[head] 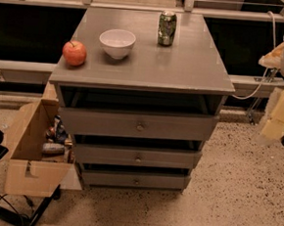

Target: Open middle drawer

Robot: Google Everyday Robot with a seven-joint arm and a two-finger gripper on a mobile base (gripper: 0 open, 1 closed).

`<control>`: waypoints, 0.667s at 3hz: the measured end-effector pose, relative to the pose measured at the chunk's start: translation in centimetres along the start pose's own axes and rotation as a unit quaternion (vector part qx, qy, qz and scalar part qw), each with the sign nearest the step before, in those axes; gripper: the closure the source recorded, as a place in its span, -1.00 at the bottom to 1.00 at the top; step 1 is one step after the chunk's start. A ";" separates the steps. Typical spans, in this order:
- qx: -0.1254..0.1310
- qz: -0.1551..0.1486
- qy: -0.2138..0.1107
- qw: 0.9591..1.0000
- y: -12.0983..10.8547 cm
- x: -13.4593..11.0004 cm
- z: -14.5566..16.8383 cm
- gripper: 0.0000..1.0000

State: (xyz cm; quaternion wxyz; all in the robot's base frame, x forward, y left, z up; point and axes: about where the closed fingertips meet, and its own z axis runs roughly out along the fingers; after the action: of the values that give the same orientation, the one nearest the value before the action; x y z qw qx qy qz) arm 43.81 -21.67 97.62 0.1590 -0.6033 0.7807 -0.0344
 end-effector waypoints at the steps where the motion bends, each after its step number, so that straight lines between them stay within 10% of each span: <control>1: 0.001 -0.002 0.000 1.000 0.1 -0.1 0.1 -1.00; 2: 0.004 -0.011 0.000 1.000 0.5 -0.3 0.3 -1.00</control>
Offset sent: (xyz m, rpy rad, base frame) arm -0.0063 0.0085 -0.0125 -0.0174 0.0012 0.0374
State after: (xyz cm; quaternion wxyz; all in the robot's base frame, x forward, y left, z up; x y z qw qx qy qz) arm 43.49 -21.15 97.26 0.1608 -0.6112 0.7740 -0.0396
